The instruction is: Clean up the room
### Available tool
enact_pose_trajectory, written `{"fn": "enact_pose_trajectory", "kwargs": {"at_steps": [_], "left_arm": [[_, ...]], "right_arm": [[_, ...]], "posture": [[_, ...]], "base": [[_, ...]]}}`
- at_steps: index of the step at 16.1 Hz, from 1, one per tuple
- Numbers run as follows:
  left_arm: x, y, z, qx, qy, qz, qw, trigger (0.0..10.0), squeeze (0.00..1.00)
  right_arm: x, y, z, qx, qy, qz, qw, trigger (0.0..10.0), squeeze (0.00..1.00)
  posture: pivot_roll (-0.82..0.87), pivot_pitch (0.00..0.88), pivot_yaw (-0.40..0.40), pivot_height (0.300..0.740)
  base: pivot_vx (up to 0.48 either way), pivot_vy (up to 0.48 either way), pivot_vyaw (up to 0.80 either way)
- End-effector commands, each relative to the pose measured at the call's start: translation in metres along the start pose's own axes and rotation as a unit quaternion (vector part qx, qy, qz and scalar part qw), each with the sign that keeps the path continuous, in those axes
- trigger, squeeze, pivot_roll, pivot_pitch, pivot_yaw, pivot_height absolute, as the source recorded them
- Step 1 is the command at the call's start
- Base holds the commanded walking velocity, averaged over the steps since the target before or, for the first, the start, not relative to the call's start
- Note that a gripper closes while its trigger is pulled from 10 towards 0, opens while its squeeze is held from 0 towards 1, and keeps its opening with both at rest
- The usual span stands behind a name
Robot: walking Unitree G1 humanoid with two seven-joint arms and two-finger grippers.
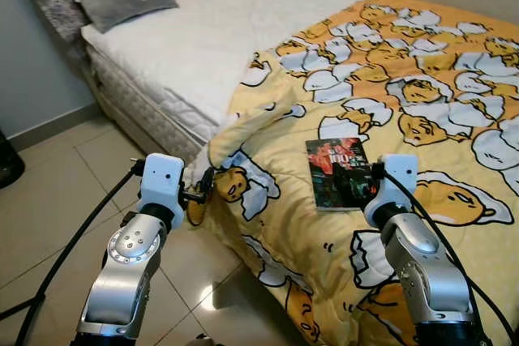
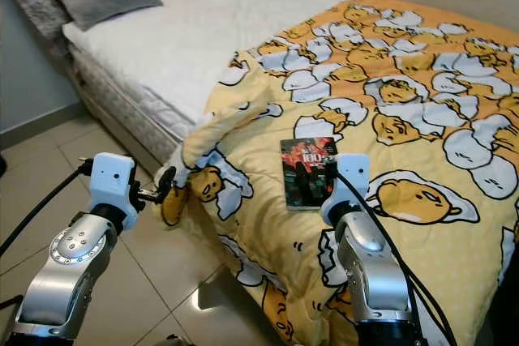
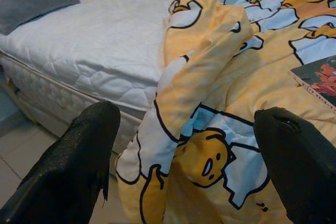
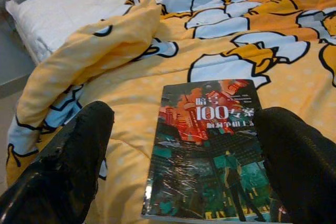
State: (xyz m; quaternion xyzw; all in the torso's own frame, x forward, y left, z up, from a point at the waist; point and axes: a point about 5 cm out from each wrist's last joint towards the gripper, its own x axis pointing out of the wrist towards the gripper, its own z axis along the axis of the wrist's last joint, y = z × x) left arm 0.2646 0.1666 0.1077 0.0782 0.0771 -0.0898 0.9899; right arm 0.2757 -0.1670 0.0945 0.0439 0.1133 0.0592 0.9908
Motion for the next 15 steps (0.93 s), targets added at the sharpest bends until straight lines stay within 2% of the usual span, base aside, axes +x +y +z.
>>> {"fn": "enact_pose_trajectory", "kwargs": {"at_steps": [1, 5, 6, 7, 9, 13, 15], "left_arm": [[0.0001, 0.0012, 0.0013, 0.009, -0.004, 0.001, 1.0, 10.0, 1.0], [0.0021, -0.0019, 0.0044, 0.006, -0.012, -0.012, 1.0, 10.0, 1.0], [0.0024, -0.002, 0.005, 0.005, -0.013, -0.014, 1.0, 10.0, 1.0], [0.0026, -0.0015, 0.0061, 0.004, -0.014, -0.016, 1.0, 10.0, 1.0], [0.0029, -0.0003, 0.0071, 0.004, -0.016, -0.017, 1.0, 10.0, 1.0], [0.003, 0.0004, 0.008, 0.003, -0.018, -0.02, 1.0, 10.0, 1.0], [0.0025, 0.0009, 0.0079, 0.003, -0.018, -0.021, 1.0, 10.0, 1.0]], "right_arm": [[-0.0013, -0.0001, 0.0018, -0.003, -0.001, 0.001, 1.0, 10.0, 1.0], [-0.0008, -0.0041, 0.0013, -0.013, 0.005, -0.009, 1.0, 10.0, 0.98], [-0.0007, -0.0046, 0.0007, -0.016, 0.008, -0.011, 1.0, 10.0, 0.24], [-0.001, -0.0041, -0.0008, -0.014, 0.013, -0.009, 1.0, 10.0, 0.0], [-0.0013, -0.0034, -0.0022, 0.002, 0.018, -0.014, 1.0, 10.0, 0.0], [-0.0015, -0.0026, -0.0025, -0.006, 0.018, -0.014, 1.0, 10.0, 0.0], [-0.0024, -0.004, -0.003, -0.011, 0.018, -0.017, 1.0, 10.0, 0.0]], "posture": [[-0.02, 0.0, 0.019, 0.74], [-0.02, 0.0, 0.029, 0.74], [-0.02, 0.0, 0.03, 0.74], [-0.02, 0.0, 0.031, 0.74], [-0.02, 0.0, 0.034, 0.74], [-0.02, 0.0, 0.035, 0.74], [-0.02, 0.0, 0.034, 0.74]], "base": [[0.0, 0.0, 0.0], [0.0, 0.0, 0.0], [0.0, 0.0, 0.0], [0.251, 0.0, 0.0], [0.285, 0.0, -0.78], [0.309, 0.0, -0.78], [0.319, 0.0, -0.22]]}}
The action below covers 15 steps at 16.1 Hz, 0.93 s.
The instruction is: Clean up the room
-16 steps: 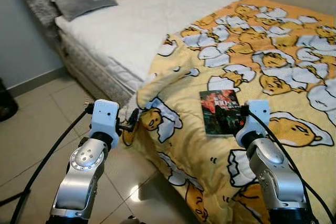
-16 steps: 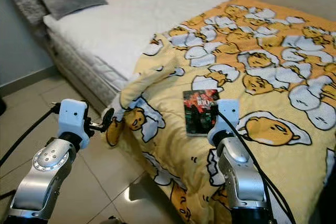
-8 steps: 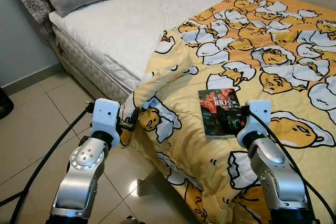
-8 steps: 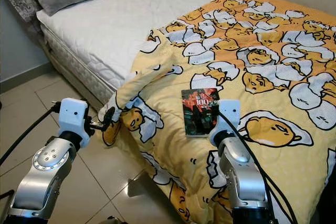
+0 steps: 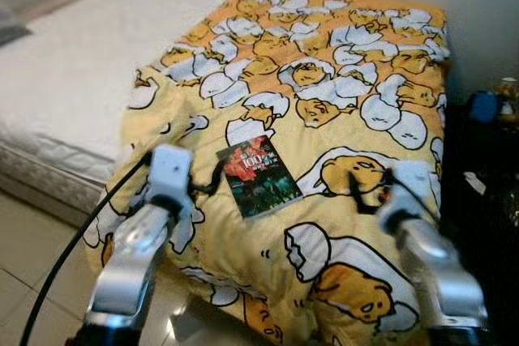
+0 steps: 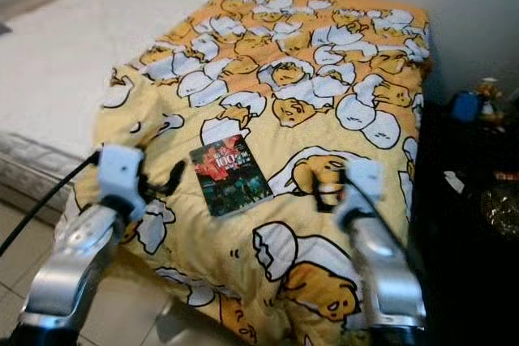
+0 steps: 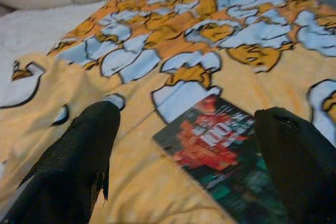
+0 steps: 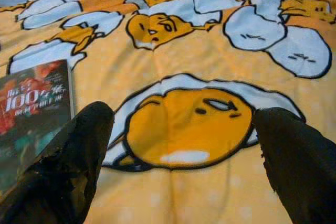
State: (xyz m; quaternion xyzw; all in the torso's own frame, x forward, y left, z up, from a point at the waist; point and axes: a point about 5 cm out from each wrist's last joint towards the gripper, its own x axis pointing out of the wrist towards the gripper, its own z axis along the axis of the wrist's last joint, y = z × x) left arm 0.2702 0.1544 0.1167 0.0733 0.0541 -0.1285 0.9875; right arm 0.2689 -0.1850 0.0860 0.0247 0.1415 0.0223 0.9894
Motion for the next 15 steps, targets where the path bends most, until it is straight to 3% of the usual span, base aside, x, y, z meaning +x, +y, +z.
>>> {"fn": "enact_pose_trajectory", "kwargs": {"at_steps": [1, 8, 10, 11, 12, 14, 15], "left_arm": [[-0.005, 0.011, -0.004, 0.002, 0.009, 0.023, 1.0, 10.0, 1.0], [-0.007, 0.008, -0.007, 0.005, 0.019, 0.021, 1.0, 10.0, 0.96], [-0.007, 0.006, -0.011, 0.0, 0.036, 0.01, 0.999, 10.0, 0.96], [-0.006, 0.005, -0.016, -0.008, 0.053, 0.002, 0.999, 10.0, 0.96], [-0.003, 0.003, -0.02, -0.006, 0.074, -0.018, 0.997, 10.0, 0.87], [0.004, 0.003, -0.024, -0.01, 0.086, -0.038, 0.996, 10.0, 0.53], [0.008, 0.004, -0.028, -0.01, 0.1, -0.046, 0.994, 10.0, 0.02]], "right_arm": [[0.003, 0.015, 0.006, -0.008, -0.006, 0.029, 1.0, 10.0, 0.0], [0.002, 0.016, 0.005, -0.004, -0.005, 0.038, 0.999, 10.0, 0.0], [0.001, 0.021, 0.006, 0.012, -0.009, 0.064, 0.998, 10.0, 0.92], [0.001, 0.021, 0.005, 0.023, -0.006, 0.072, 0.997, 10.0, 1.0], [0.007, 0.022, 0.002, 0.028, 0.008, 0.086, 0.996, 10.0, 1.0], [0.021, 0.028, -0.003, 0.041, 0.031, 0.119, 0.992, 10.0, 1.0], [0.034, 0.031, -0.009, 0.047, 0.047, 0.139, 0.988, 10.0, 1.0]], "posture": [[-0.02, 0.0, 0.032, 0.74], [-0.01, 0.0, 0.032, 0.74], [-0.01, 0.0, 0.031, 0.74], [-0.01, 0.0, 0.031, 0.74], [-0.01, 0.0, 0.038, 0.74], [-0.03, 0.0, 0.059, 0.74], [-0.03, 0.0, 0.068, 0.74]], "base": [[0.0, 0.0, 0.0], [0.0, 0.0, 0.0], [0.0, 0.0, 0.0], [0.0, 0.0, 0.0], [0.0, 0.0, 0.0], [0.0, 0.0, 0.0], [0.0, 0.0, 0.0]]}}
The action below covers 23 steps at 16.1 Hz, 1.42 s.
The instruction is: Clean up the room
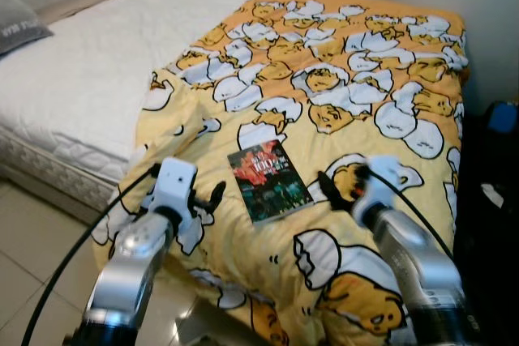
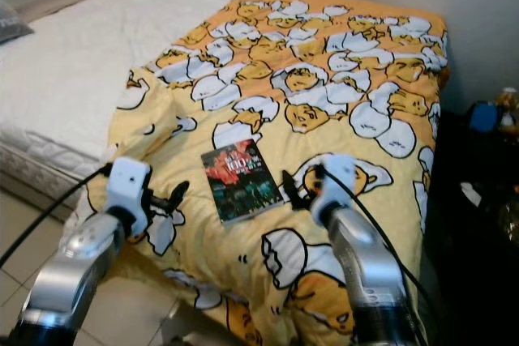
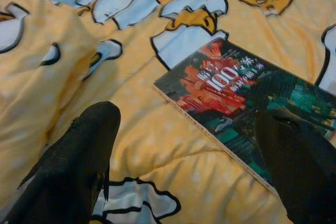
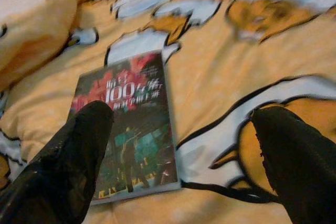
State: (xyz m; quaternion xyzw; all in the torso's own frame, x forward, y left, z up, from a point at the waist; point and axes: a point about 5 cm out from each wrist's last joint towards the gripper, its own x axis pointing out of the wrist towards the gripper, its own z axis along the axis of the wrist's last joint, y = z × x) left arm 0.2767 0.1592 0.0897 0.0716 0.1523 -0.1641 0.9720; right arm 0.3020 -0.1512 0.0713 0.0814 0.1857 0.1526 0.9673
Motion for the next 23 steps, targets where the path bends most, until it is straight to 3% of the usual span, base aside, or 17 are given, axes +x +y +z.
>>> {"fn": "enact_pose_trajectory", "kwargs": {"at_steps": [1, 4, 6, 8, 9, 10, 11, 18, 22, 23], "left_arm": [[0.003, 0.004, -0.005, 0.01, 0.025, -0.011, 1.0, 10.0, 0.0], [0.0, 0.01, -0.002, 0.027, 0.031, -0.043, 0.998, 10.0, 0.0], [-0.006, 0.011, 0.001, 0.04, 0.023, -0.058, 0.997, 10.0, 0.0], [-0.027, 0.016, 0.013, 0.054, 0.002, -0.09, 0.994, 10.0, 0.0], [-0.036, 0.017, 0.019, 0.057, -0.009, -0.103, 0.993, 10.0, 0.0], [-0.04, 0.017, 0.023, 0.058, -0.015, -0.112, 0.992, 10.0, 0.0], [-0.048, 0.015, 0.03, 0.063, -0.023, -0.131, 0.989, 10.0, 0.0], [-0.071, 0.012, 0.028, 0.068, 0.006, -0.137, 0.988, 10.0, 0.0], [-0.079, 0.015, 0.028, 0.065, 0.022, -0.135, 0.988, 10.0, 0.0], [-0.081, 0.015, 0.027, 0.064, 0.026, -0.134, 0.989, 10.0, 0.0]], "right_arm": [[0.013, 0.0, -0.007, 0.011, 0.018, 0.025, 0.999, 10.0, 1.0], [0.035, -0.001, 0.004, 0.011, 0.033, 0.049, 0.998, 10.0, 1.0], [0.042, -0.002, 0.01, 0.009, 0.033, 0.046, 0.998, 10.0, 1.0], [0.05, -0.003, 0.02, -0.012, 0.035, 0.043, 0.998, 10.0, 1.0], [0.051, -0.005, 0.021, -0.017, 0.042, 0.034, 0.998, 10.0, 0.89], [0.051, -0.006, 0.021, -0.018, 0.044, 0.03, 0.998, 10.0, 0.28], [0.051, -0.009, 0.022, -0.01, 0.048, 0.029, 0.998, 10.0, 0.0], [0.047, -0.023, 0.015, 0.014, 0.072, -0.016, 0.997, 10.0, 0.0], [0.044, -0.025, 0.007, 0.056, 0.092, -0.009, 0.994, 10.0, 0.0], [0.043, -0.026, 0.009, 0.089, 0.089, 0.004, 0.992, 10.0, 0.0]], "posture": [[-0.02, 0.0, 0.073, 0.74], [0.01, 0.0, 0.069, 0.74], [0.02, 0.0, 0.065, 0.74], [0.08, 0.023, 0.055, 0.74], [0.09, 0.041, 0.049, 0.74], [0.09, 0.041, 0.049, 0.74], [0.11, 0.067, 0.042, 0.74], [0.14, 0.159, 0.058, 0.74], [0.15, 0.179, 0.06, 0.74], [0.15, 0.182, 0.056, 0.74]], "base": [[0.0, 0.0, 0.0], [0.0, 0.0, 0.0], [0.0, 0.0, 0.0], [0.0, 0.0, 0.0], [0.0, 0.0, 0.0], [0.0, 0.0, 0.0], [0.0, 0.0, 0.0], [0.0, 0.0, 0.0], [0.0, 0.0, 0.0], [0.0, 0.0, 0.0]]}}
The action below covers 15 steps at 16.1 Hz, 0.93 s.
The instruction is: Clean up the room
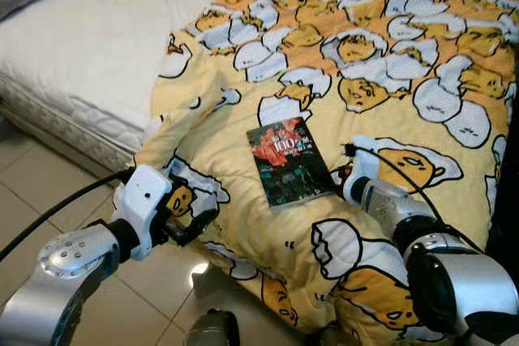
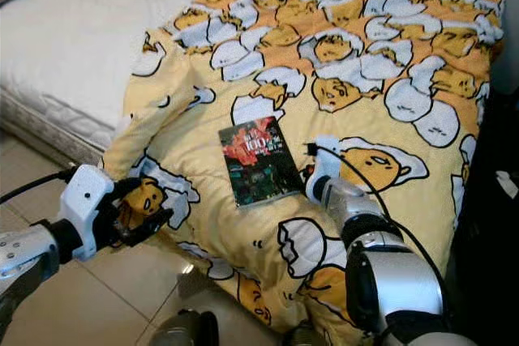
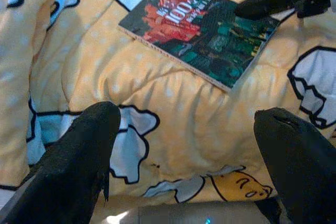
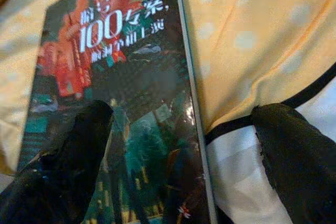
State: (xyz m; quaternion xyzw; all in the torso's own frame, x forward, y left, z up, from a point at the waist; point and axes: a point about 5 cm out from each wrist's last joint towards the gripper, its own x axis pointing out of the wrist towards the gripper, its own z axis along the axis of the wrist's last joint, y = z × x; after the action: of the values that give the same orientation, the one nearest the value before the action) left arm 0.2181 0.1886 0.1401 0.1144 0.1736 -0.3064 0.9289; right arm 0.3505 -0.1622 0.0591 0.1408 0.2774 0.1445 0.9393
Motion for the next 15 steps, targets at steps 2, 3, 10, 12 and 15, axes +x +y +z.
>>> {"fn": "enact_pose_trajectory", "kwargs": {"at_steps": [2, 3, 10, 12, 15], "left_arm": [[-0.006, 0.002, 0.0, -0.004, 0.005, 0.009, 1.0, 10.0, 0.0], [-0.007, 0.001, 0.0, -0.007, 0.004, 0.011, 1.0, 10.0, 0.0], [-0.016, -0.003, -0.004, -0.025, 0.011, 0.029, 0.999, 10.0, 0.0], [-0.017, -0.002, -0.005, -0.025, 0.012, 0.035, 0.999, 10.0, 0.0], [-0.011, 0.001, -0.003, -0.023, 0.006, 0.041, 0.999, 10.0, 0.0]], "right_arm": [[-0.002, -0.001, -0.001, 0.023, 0.015, 0.023, 0.999, 10.0, 0.0], [-0.002, 0.0, -0.002, 0.032, 0.022, 0.032, 0.999, 10.0, 0.0], [-0.004, 0.006, -0.011, 0.096, 0.06, 0.086, 0.99, 10.0, 0.0], [-0.004, 0.01, -0.003, 0.107, 0.047, 0.116, 0.986, 10.0, 0.0], [-0.009, 0.014, 0.01, 0.108, 0.047, 0.192, 0.974, 10.0, 0.0]], "posture": [[0.15, 0.187, 0.05, 0.74], [0.16, 0.189, 0.047, 0.74], [0.16, 0.223, 0.015, 0.74], [0.16, 0.218, 0.012, 0.74], [0.14, 0.201, 0.009, 0.74]], "base": [[0.0, 0.0, 0.0], [0.0, 0.0, 0.0], [0.0, 0.0, 0.0], [0.0, 0.0, 0.0], [0.0, 0.0, 0.0]]}}
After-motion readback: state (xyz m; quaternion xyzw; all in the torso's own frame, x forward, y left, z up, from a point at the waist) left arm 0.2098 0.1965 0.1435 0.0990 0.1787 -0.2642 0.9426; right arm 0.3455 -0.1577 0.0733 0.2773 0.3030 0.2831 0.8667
